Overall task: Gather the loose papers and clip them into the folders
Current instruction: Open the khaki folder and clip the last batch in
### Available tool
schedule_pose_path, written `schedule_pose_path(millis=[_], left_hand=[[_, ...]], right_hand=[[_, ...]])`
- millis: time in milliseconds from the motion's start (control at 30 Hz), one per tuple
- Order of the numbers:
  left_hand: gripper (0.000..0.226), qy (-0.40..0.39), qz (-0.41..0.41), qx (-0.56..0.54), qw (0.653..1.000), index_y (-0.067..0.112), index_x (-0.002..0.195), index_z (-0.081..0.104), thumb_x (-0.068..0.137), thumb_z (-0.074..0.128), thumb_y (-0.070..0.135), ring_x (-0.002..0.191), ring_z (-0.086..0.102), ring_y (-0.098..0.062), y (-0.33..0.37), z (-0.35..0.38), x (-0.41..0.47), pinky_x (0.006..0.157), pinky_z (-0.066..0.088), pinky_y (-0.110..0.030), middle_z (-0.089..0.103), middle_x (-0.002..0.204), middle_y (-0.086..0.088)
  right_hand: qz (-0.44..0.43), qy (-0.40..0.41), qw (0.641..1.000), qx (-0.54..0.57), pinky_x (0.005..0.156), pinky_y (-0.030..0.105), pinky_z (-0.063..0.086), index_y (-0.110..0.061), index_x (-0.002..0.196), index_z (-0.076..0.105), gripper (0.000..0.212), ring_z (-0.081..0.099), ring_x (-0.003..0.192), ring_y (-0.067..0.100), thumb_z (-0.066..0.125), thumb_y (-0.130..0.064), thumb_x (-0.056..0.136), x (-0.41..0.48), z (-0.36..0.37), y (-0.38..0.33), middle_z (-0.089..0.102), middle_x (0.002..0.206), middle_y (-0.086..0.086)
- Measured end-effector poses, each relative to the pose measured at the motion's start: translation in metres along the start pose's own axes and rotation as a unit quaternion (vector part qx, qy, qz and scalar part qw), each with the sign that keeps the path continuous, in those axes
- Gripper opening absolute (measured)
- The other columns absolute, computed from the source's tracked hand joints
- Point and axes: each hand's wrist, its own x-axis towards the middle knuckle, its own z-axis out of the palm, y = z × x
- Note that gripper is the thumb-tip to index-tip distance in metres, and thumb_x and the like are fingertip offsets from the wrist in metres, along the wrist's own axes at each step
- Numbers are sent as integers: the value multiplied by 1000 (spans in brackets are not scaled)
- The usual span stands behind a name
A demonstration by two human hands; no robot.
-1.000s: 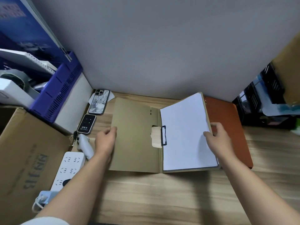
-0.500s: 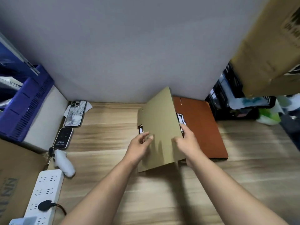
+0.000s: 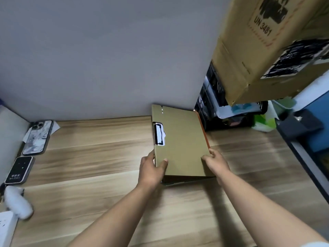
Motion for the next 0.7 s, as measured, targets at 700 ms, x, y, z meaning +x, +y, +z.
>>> schedule_pose_path(millis=[700], left_hand=[[91, -49, -162, -100, 981, 28, 164, 0, 98, 63, 23, 118, 55, -16, 21, 47, 11, 101, 39, -24, 46, 148, 9]], right_hand=[[15, -75, 996, 37, 115, 38, 38, -20, 151, 42, 84, 48, 138, 25, 64, -44, 74, 46, -20, 22, 48, 154, 2]])
